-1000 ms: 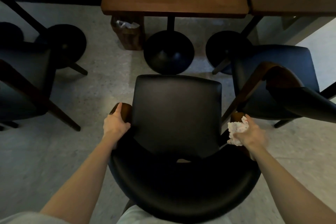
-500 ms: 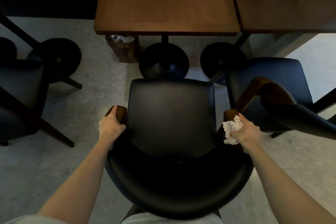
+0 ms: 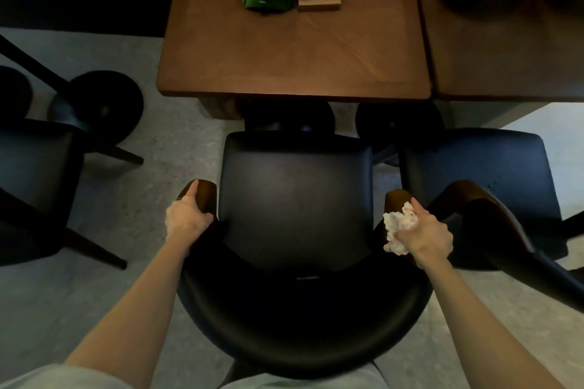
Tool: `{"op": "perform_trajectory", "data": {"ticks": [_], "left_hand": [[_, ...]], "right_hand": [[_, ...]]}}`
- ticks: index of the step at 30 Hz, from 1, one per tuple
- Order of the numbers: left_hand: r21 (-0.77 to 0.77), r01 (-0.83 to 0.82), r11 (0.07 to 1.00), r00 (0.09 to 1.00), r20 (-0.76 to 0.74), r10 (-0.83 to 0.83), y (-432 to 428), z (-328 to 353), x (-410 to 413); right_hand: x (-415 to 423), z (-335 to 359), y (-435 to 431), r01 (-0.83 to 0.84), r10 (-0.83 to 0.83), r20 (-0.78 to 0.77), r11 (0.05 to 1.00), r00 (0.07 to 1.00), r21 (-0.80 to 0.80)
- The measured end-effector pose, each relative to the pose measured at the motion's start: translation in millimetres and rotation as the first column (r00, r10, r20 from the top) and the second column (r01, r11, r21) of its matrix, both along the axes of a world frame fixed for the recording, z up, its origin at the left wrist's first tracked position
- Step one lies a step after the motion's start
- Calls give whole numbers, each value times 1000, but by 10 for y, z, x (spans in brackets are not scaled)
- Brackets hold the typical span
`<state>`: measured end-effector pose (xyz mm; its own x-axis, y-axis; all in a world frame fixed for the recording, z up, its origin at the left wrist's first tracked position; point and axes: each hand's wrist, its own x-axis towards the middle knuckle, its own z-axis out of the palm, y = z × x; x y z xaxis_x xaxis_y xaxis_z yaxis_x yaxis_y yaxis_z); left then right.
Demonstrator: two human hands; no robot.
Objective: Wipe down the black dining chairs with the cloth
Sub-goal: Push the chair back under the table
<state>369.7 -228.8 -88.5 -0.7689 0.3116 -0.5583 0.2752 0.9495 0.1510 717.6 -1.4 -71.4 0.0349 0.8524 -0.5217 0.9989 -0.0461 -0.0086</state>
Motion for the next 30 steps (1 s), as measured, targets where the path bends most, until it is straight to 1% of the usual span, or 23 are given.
{"op": "perform_trajectory", "data": {"ticks": [6,9,12,15,17,18,20,22,27,30], "left_hand": [[-8,11,1000,1000,-14,-11,93,36,-2],[-14,37,999,998,-46,-37,91,66,74],[-61,102,993,992,-73,-106,41,71,121],[-138,163,977,983,-58,-173,-9,141,188],[-196,245,949,958,-101,-268,-25,236,294],[-202,289,936,938,-134,-319,-27,295,358],[-150,375,915,899,-181,-398,-17,439,514],[-44,465,884,861,-209,-464,29,599,700],[176,622,763,772,-302,-560,190,1086,1380],[340,682,648,732,-294,-615,273,1385,1852]], "right_hand": [[-67,18,118,-25,25,-27,1000,999,-2],[-62,23,84,-23,24,-46,1000,999,17],[-53,12,0,-59,62,-76,997,995,46],[-44,64,-78,-96,103,-110,993,989,66],[-18,147,-160,-125,143,-151,984,978,126],[-2,213,-218,-130,160,-182,978,970,166],[46,378,-362,-141,207,-246,955,947,262],[92,582,-508,-141,255,-322,931,912,337],[220,1173,-881,-90,291,-565,930,772,356],[392,1454,-1081,-66,266,-647,946,714,316]]}}
